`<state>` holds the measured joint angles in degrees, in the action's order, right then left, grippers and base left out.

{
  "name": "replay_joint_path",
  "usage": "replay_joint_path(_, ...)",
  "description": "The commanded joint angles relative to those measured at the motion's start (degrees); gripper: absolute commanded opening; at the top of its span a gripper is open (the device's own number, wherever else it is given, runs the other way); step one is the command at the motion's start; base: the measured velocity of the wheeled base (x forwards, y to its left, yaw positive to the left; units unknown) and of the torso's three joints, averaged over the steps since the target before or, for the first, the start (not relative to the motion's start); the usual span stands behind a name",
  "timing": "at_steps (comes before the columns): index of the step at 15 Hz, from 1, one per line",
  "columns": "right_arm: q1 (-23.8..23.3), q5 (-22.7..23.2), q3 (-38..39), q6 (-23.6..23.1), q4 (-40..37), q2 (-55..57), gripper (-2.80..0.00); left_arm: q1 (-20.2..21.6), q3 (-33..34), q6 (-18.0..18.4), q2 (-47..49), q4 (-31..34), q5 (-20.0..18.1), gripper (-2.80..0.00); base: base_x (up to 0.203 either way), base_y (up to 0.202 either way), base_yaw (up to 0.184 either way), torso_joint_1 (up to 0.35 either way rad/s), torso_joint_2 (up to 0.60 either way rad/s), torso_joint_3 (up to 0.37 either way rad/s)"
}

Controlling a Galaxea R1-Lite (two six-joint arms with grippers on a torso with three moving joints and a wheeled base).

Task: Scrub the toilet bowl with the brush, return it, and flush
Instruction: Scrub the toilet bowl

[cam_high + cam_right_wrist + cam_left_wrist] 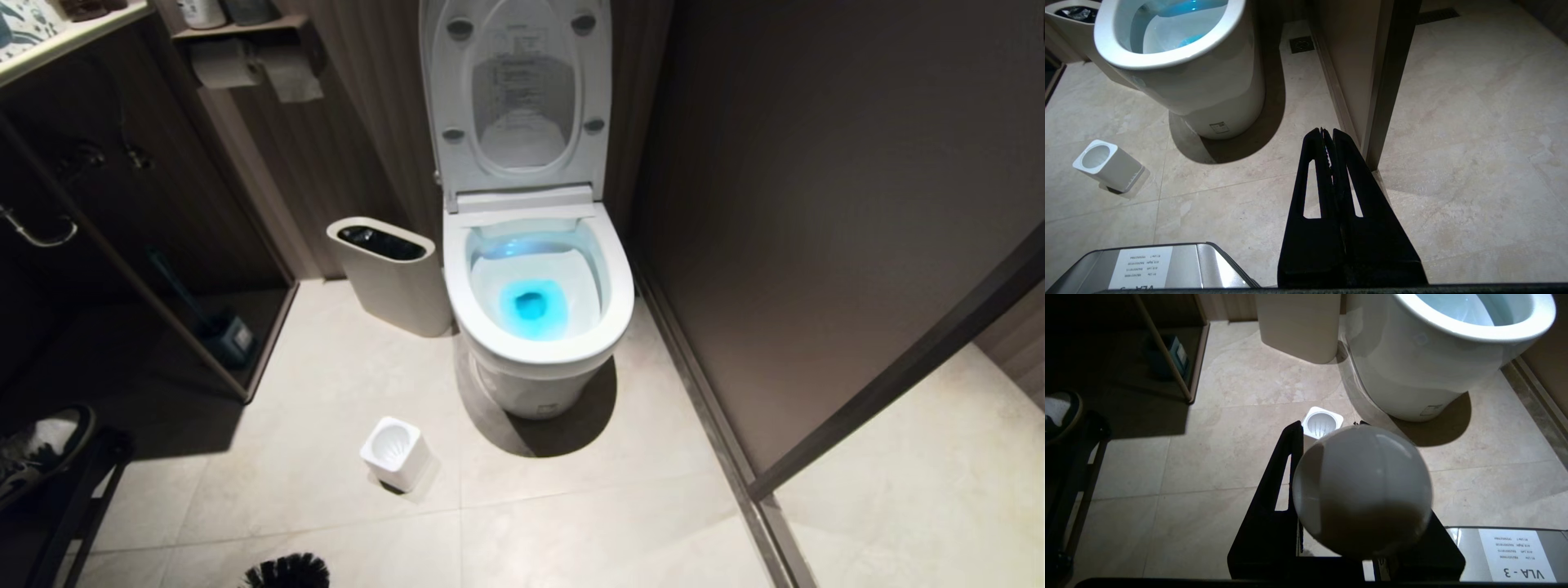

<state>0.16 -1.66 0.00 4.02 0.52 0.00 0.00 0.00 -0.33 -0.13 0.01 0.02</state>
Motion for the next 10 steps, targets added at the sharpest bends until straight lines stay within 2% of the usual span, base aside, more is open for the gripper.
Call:
replay_joint_path(1,0.02,-0.01,0.00,0.02,0.00,0.00,-2.80,0.00,0.00,-0.02,0.13,-0.01,0.03,-2.80,0.000,0.000,0.000,0.000,0.00,0.199)
replay_joint_path(10,0.02,-0.01,0.00,0.02,0.00,0.00,-2.80,0.00,0.00,-0.02,0.13,-0.01,-0.02,-2.80,0.000,0.000,0.000,0.002,0.00,0.203)
